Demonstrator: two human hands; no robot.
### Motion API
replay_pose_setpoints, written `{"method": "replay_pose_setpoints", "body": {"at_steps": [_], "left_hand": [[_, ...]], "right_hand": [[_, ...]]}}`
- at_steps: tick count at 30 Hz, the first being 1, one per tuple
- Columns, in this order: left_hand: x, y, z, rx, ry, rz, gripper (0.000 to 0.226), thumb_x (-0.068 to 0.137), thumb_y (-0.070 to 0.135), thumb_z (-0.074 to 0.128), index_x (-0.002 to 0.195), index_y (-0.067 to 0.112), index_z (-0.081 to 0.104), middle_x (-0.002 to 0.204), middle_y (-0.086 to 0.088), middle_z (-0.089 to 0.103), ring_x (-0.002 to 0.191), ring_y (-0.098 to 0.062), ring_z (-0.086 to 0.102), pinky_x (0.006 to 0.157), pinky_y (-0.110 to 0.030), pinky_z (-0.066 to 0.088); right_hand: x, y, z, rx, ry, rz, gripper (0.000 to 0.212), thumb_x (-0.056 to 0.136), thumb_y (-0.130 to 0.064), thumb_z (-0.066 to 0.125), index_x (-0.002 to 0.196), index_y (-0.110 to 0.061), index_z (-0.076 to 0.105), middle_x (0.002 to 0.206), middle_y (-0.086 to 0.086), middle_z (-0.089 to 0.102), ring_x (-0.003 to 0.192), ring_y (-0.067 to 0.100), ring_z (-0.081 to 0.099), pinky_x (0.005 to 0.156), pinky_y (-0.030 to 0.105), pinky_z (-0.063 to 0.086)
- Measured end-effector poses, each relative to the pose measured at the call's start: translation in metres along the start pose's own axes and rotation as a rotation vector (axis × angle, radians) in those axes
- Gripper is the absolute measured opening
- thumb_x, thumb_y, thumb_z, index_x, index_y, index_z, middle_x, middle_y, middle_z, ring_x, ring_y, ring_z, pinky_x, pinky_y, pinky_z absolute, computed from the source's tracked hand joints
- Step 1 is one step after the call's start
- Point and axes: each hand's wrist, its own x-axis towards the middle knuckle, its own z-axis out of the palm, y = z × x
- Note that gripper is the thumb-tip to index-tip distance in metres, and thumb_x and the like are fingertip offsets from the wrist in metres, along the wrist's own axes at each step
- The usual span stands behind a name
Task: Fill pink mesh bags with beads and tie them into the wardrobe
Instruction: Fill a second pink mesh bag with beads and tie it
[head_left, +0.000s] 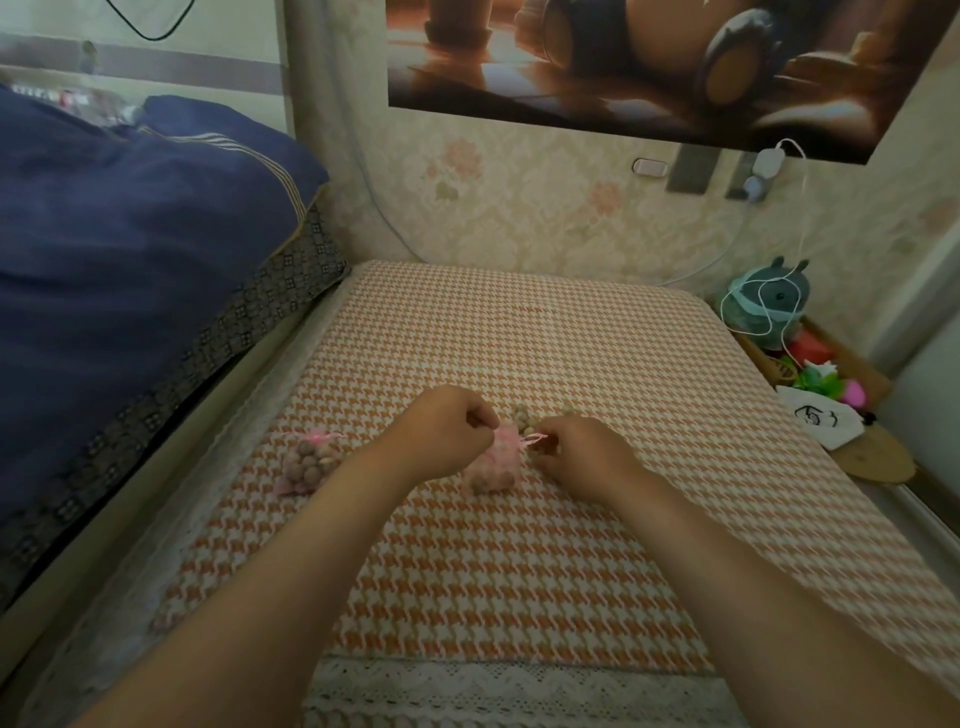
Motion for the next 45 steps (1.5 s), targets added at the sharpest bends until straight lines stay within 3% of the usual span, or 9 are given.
{"method": "replay_pose_setpoints", "body": {"at_steps": [6,11,15,22,26,30,35,41,45], "left_hand": [[-0.001,-0.001,0.000,-0.010,-0.012,0.009,0.020,0.092,0.017,0.061,0.108,0.018,0.073,0.107,0.008,0.068,0.087,-0.003,0.059,0.066,-0.011,0.041],[0.002,-0.003,0.002,-0.018,-0.020,0.006,0.023,0.094,0.017,0.059,0.114,0.019,0.071,0.111,0.007,0.068,0.092,-0.006,0.060,0.066,-0.011,0.041],[0.003,-0.003,0.004,-0.033,-0.022,0.020,0.022,0.095,0.020,0.058,0.111,0.019,0.073,0.100,0.006,0.071,0.084,-0.006,0.063,0.064,-0.014,0.044],[0.002,-0.007,0.006,-0.081,-0.025,0.038,0.023,0.094,0.017,0.058,0.111,0.022,0.074,0.097,0.011,0.068,0.086,0.000,0.061,0.071,-0.014,0.045],[0.003,-0.008,0.007,-0.105,-0.033,0.057,0.022,0.093,0.017,0.059,0.106,0.025,0.075,0.097,0.014,0.070,0.091,-0.002,0.064,0.078,-0.018,0.048],[0.009,-0.005,0.007,-0.186,0.017,0.071,0.020,0.094,0.017,0.060,0.104,0.023,0.075,0.097,0.015,0.069,0.089,-0.002,0.064,0.078,-0.019,0.049],[0.024,-0.001,0.016,-0.170,0.117,0.026,0.022,0.096,0.014,0.053,0.099,0.024,0.073,0.102,0.012,0.068,0.083,-0.007,0.064,0.066,-0.018,0.049],[0.052,-0.014,0.049,-0.033,0.083,0.012,0.026,0.099,0.015,0.054,0.118,0.019,0.072,0.128,0.003,0.066,0.117,-0.014,0.060,0.096,-0.024,0.046],[0.069,-0.023,0.067,0.026,0.005,0.031,0.031,0.097,0.011,0.056,0.124,0.018,0.069,0.127,-0.001,0.067,0.117,-0.019,0.061,0.101,-0.031,0.048]], "right_hand": [[0.003,-0.005,-0.014,0.298,0.163,0.038,0.006,0.087,-0.028,0.077,0.090,-0.028,0.072,0.091,-0.016,0.070,0.086,0.004,0.066,0.081,0.031,0.055],[-0.009,-0.030,-0.048,0.597,0.347,-0.014,0.006,0.086,-0.026,0.080,0.089,-0.028,0.076,0.088,-0.015,0.071,0.066,-0.013,0.058,0.064,0.012,0.045],[-0.023,-0.043,-0.043,0.515,0.222,-0.137,0.008,0.085,-0.031,0.081,0.092,-0.029,0.077,0.091,-0.015,0.074,0.063,-0.013,0.058,0.064,0.015,0.045],[-0.020,-0.042,-0.037,0.272,0.169,-0.172,0.013,0.091,-0.045,0.070,0.100,-0.037,0.077,0.108,-0.018,0.061,0.091,-0.001,0.056,0.078,0.024,0.049],[-0.023,-0.044,-0.039,0.208,0.048,-0.177,0.019,0.096,-0.044,0.061,0.099,-0.036,0.077,0.098,-0.018,0.066,0.088,0.004,0.060,0.076,0.032,0.053],[-0.021,-0.034,-0.041,0.217,0.043,-0.094,0.028,0.095,-0.039,0.058,0.076,-0.026,0.075,0.070,-0.003,0.070,0.067,0.019,0.065,0.067,0.048,0.057],[-0.020,-0.011,-0.048,0.267,0.077,-0.036,0.025,0.091,-0.036,0.058,0.084,-0.025,0.079,0.082,-0.015,0.076,0.079,0.021,0.072,0.074,0.050,0.061],[-0.023,0.015,-0.047,0.305,0.127,-0.015,0.022,0.089,-0.035,0.057,0.084,-0.036,0.079,0.088,-0.012,0.077,0.079,0.022,0.073,0.073,0.050,0.062],[-0.020,0.025,-0.043,0.308,0.122,-0.009,0.023,0.091,-0.032,0.059,0.084,-0.044,0.077,0.101,-0.021,0.074,0.082,0.026,0.074,0.075,0.051,0.062]]}}
